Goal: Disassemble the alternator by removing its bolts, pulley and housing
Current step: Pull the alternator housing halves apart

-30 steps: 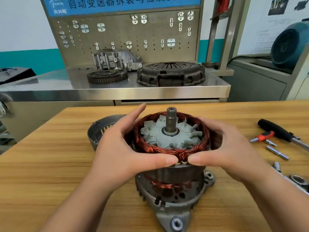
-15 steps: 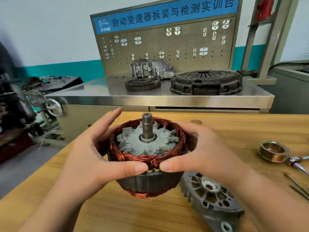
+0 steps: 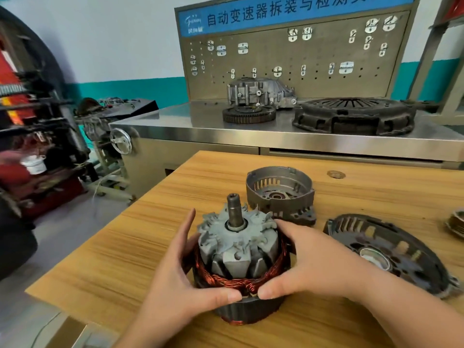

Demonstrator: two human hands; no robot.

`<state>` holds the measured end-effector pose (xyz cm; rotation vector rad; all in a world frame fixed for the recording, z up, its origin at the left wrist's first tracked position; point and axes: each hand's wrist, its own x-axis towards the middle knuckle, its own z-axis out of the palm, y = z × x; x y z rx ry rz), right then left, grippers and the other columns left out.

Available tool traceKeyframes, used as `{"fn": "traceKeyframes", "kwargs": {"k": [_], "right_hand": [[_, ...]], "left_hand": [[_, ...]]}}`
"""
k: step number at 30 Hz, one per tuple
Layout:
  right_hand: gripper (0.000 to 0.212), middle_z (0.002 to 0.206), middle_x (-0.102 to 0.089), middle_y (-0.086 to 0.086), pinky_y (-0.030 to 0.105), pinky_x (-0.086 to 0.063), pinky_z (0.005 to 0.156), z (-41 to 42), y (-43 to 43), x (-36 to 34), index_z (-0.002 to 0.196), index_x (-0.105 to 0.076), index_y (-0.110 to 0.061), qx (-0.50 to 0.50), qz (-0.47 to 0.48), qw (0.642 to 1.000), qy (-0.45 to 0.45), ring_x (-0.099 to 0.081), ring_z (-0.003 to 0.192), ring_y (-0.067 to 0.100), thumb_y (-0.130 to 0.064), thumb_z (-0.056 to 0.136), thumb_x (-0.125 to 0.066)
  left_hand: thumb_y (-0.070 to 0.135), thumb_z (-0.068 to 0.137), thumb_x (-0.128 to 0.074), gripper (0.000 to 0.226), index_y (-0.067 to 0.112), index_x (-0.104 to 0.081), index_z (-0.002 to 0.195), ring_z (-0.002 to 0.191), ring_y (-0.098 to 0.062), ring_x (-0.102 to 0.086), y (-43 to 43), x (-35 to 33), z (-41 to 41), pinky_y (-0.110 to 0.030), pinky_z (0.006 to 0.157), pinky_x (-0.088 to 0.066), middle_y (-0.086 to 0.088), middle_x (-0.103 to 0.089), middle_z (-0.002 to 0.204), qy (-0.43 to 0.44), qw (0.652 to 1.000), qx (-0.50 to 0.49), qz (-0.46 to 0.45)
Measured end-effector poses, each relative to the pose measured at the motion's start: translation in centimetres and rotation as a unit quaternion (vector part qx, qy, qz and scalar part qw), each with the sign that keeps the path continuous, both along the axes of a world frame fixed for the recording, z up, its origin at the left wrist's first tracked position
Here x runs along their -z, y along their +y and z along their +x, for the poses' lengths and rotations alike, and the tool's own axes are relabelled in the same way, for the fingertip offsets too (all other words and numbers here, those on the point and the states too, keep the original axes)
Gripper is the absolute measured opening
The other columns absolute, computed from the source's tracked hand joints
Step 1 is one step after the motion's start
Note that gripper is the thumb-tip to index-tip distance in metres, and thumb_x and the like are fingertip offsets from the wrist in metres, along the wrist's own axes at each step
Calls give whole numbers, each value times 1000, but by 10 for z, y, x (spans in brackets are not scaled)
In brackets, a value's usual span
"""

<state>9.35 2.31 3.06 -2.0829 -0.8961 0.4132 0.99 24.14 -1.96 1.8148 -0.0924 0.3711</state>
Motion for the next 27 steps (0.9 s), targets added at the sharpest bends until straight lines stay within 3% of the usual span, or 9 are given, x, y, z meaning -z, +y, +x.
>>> {"fn": "traceKeyframes", "kwargs": {"k": [3,6,9,12,15,18,21,24,27], "right_hand": [[72,98,-40,-63,-8,-32,74,-1,-5,-14,106,-36,-67,1,-76,997,-15,-39,93,-38,-65,52,-83],[103,114,-41,-42,5,-37,77,-2,-4,-35,130,-35,-56,89,-52,989,-103,-44,98,-23,-94,35,-54],[74,83,-53,-24,17,-36,57,-6,15,-57,93,-53,-40,128,-46,952,-276,-50,75,-8,-97,49,-37],[63,55,-45,-10,25,-28,45,-2,38,-71,60,-45,-26,76,-186,885,-420,-41,51,3,-87,68,-33],[67,44,-34,-7,24,-25,41,7,48,-65,52,-41,-19,42,-249,880,-402,-34,40,6,-80,78,-41],[64,39,-25,-5,23,-19,39,11,47,-54,48,-32,-18,60,-196,910,-359,-30,33,11,-70,81,-51],[56,37,-19,-5,24,-17,40,10,47,-46,46,-27,-18,91,-128,933,-323,-28,35,15,-46,81,-60],[48,38,-17,-5,25,-17,42,6,49,-44,45,-25,-18,97,-114,929,-339,-21,36,16,-37,77,-55],[48,38,-17,-3,21,-18,42,7,51,-45,43,-25,-17,66,-126,920,-364,-21,38,18,-32,78,-55]], "left_hand": [[56,22,-95,140,60,-22,141,120,12,-50,-5,5,-2,-6,92,-43,36,-53,128,8,1000,2,12],[58,22,-93,143,55,-19,144,119,19,-45,-10,7,-6,2,85,-39,49,-46,123,15,1000,6,3],[61,23,-91,143,51,-18,146,118,23,-42,-13,8,-8,2,86,-37,54,-42,120,12,1000,2,-3],[65,27,-89,141,50,-14,145,114,29,-39,-17,9,-9,5,83,-35,60,-36,117,8,1000,0,-1],[68,27,-88,143,54,-9,145,115,28,-39,-18,12,-9,3,84,-38,59,-35,120,16,1000,-9,-6],[69,26,-88,143,58,-9,144,118,25,-40,-18,13,-9,-7,91,-40,57,-35,124,21,1000,-13,-3],[71,24,-87,142,59,-10,143,117,27,-39,-17,13,-8,-12,95,-37,59,-34,121,25,1000,-14,-2],[70,23,-88,141,61,-9,140,116,28,-38,-16,13,-9,-6,92,-37,59,-34,120,33,999,-18,6],[67,25,-90,145,58,-8,144,122,24,-37,-14,14,-8,-13,102,-37,54,-33,129,35,999,-5,12]]}}
